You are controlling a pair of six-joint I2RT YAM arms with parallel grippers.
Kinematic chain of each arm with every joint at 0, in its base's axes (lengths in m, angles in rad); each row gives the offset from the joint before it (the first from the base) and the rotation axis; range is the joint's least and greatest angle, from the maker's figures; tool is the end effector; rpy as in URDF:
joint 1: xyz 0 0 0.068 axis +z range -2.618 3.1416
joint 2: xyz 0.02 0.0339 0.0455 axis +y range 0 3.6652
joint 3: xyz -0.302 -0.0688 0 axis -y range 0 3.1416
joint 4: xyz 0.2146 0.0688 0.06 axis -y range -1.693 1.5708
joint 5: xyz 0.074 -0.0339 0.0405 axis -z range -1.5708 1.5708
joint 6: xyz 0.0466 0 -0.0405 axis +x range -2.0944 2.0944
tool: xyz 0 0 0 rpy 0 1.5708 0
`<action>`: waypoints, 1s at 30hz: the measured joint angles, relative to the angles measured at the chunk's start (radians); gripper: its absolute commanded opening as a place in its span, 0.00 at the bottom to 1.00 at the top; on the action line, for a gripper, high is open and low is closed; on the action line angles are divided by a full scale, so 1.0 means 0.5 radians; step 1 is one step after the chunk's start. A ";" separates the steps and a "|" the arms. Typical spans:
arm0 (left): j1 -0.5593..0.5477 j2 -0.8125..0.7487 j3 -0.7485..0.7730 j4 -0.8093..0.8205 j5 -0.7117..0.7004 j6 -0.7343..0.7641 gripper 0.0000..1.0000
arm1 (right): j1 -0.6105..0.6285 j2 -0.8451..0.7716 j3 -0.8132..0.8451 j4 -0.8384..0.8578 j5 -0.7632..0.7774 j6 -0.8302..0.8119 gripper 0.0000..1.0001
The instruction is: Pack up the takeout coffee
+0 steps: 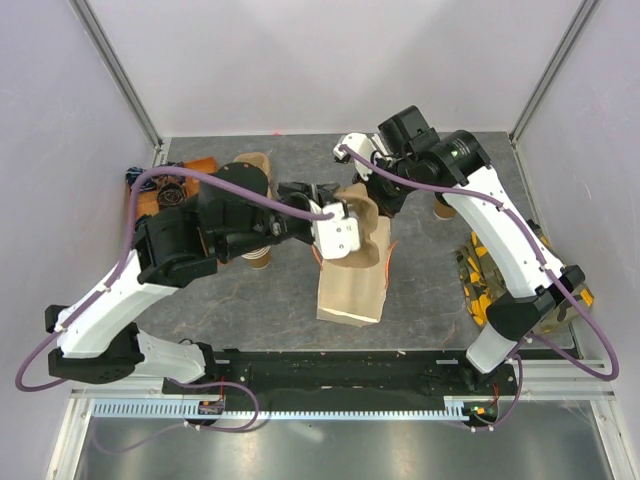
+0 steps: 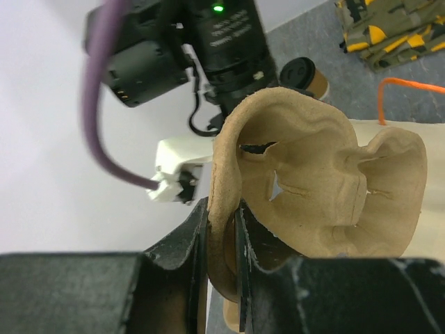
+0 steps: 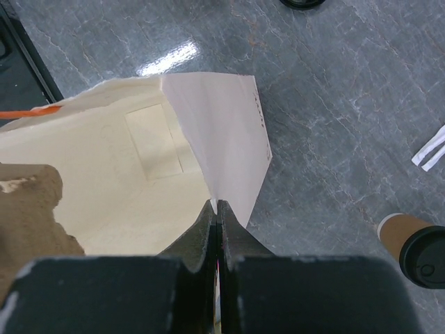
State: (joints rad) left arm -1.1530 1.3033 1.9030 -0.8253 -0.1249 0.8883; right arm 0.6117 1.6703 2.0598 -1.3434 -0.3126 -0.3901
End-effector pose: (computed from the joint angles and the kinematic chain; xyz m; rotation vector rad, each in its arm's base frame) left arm 0.0867 -0.1810 0.5485 1.4818 1.0136 -0.0773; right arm 0.2326 0.1807 0.4545 -1.3219 2.1509 0.4837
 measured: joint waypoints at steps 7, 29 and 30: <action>-0.144 -0.034 -0.281 0.085 -0.129 0.004 0.02 | 0.017 -0.014 0.001 0.007 0.002 0.034 0.00; -0.238 -0.185 -1.053 0.342 -0.219 -0.016 0.02 | 0.098 -0.089 -0.024 0.090 -0.004 0.062 0.00; -0.238 -0.185 -1.071 0.343 -0.219 -0.023 0.02 | 0.104 -0.089 -0.024 0.091 -0.006 0.063 0.00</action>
State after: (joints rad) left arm -1.2720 1.2110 1.3674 -0.6540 -0.2344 0.8768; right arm 0.6636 1.6257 2.0480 -1.2980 -0.3157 -0.3584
